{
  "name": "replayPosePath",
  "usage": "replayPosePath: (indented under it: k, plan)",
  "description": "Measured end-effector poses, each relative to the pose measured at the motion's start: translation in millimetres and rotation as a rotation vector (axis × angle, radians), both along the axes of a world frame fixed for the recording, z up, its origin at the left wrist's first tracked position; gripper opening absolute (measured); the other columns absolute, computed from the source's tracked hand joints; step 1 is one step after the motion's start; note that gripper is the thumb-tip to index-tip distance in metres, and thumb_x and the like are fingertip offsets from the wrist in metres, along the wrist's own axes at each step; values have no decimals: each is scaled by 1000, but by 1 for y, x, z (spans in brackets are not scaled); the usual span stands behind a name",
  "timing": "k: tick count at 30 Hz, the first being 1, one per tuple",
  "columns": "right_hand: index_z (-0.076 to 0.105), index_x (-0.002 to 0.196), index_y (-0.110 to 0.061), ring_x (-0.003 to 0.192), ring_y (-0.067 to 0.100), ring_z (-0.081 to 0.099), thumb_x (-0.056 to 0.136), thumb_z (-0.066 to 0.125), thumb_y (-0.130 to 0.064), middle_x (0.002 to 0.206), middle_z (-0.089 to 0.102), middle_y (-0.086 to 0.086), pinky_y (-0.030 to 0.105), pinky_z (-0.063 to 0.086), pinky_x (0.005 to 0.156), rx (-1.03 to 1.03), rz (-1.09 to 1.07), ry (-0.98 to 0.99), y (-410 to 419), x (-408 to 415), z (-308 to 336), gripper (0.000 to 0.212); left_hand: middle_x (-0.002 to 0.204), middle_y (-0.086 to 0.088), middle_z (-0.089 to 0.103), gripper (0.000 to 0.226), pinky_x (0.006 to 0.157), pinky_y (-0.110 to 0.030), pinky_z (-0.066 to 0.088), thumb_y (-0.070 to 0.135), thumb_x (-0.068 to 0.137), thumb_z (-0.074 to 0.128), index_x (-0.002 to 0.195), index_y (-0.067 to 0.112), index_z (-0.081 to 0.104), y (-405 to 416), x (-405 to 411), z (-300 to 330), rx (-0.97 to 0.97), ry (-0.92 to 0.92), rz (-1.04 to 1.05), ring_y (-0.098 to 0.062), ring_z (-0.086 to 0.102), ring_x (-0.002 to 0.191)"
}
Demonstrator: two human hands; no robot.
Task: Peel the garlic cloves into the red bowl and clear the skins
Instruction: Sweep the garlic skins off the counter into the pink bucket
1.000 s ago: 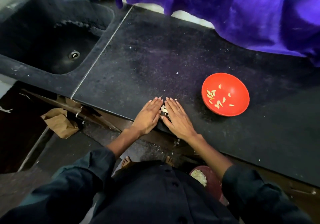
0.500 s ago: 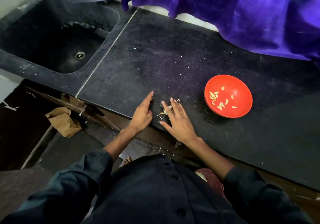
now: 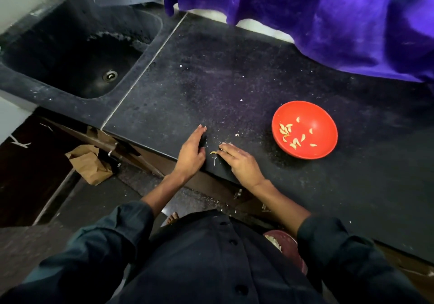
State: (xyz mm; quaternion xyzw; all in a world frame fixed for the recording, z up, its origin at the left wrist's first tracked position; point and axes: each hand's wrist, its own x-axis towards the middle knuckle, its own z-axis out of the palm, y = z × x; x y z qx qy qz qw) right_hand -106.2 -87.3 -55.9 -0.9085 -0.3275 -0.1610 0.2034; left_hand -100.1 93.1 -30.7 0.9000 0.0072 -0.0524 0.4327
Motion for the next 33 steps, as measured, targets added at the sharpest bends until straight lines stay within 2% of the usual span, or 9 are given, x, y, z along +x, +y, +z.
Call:
replayPosePath:
  k: [4,6,10,14,20,25,27,31,33]
  plan:
    - [77,91,-6,78,26,73,77,40,-12,98,74,11,34,60,61,-20,76,-37,-8,16,8,41,152,-13,36,60,109,-7,13,-10,86,48,144,4,40,-8,-2,4,26,-2,18,-23,33,142]
    - [77,92,-4,81,26,73,73,44,-2,98,74,12,31,59,66,61,85,11,-10,18,9,38,152,-13,37,60,108,-7,13,-10,86,48,144,4,40,-12,-5,7,40,1,29,-23,34,142]
    - [77,90,-2,86,20,70,75,60,17,94,74,11,15,48,85,545,-195,479,-9,24,16,30,152,-13,37,60,110,-11,15,-10,87,47,144,5,40,-20,-12,10,68,-12,49,-23,35,141]
    - [76,94,-4,84,12,68,78,71,7,94,75,9,27,54,84,847,-468,769,-19,28,26,20,152,-13,37,60,114,-18,18,-11,86,47,144,5,41,-25,-21,14,66,-16,55,-24,34,141]
    - [62,114,11,90,25,67,87,55,15,103,67,20,30,54,88,1369,-509,1112,-25,6,47,28,151,-15,38,57,116,-23,19,-9,87,48,143,3,42,-26,-38,21,81,-28,-36,-25,34,141]
    - [51,127,13,120,37,56,90,43,20,114,61,24,33,51,90,1776,-544,1214,-24,-15,54,38,151,-14,38,60,117,-24,20,-10,86,50,143,4,41,-18,-67,24,96,-25,-128,-25,34,141]
    - [47,131,12,127,36,51,92,40,19,121,57,26,33,48,94,1843,-553,1234,-21,-31,60,40,151,-12,39,60,117,-27,23,-8,87,49,145,6,39,-14,-81,27,79,-28,-143,-24,36,140]
    - [46,133,10,129,34,50,95,37,17,128,56,26,28,55,82,1930,-594,1239,-15,-73,71,40,148,-11,44,59,112,-29,31,-7,89,50,145,8,39,-13,-116,27,32,3,-195,-28,45,134]
    - [46,135,8,131,33,48,96,36,15,132,54,25,29,49,92,1985,-627,1242,-16,-100,69,41,148,-12,43,57,114,-25,28,-7,90,51,144,7,41,-17,-138,20,20,24,-256,-27,43,135]
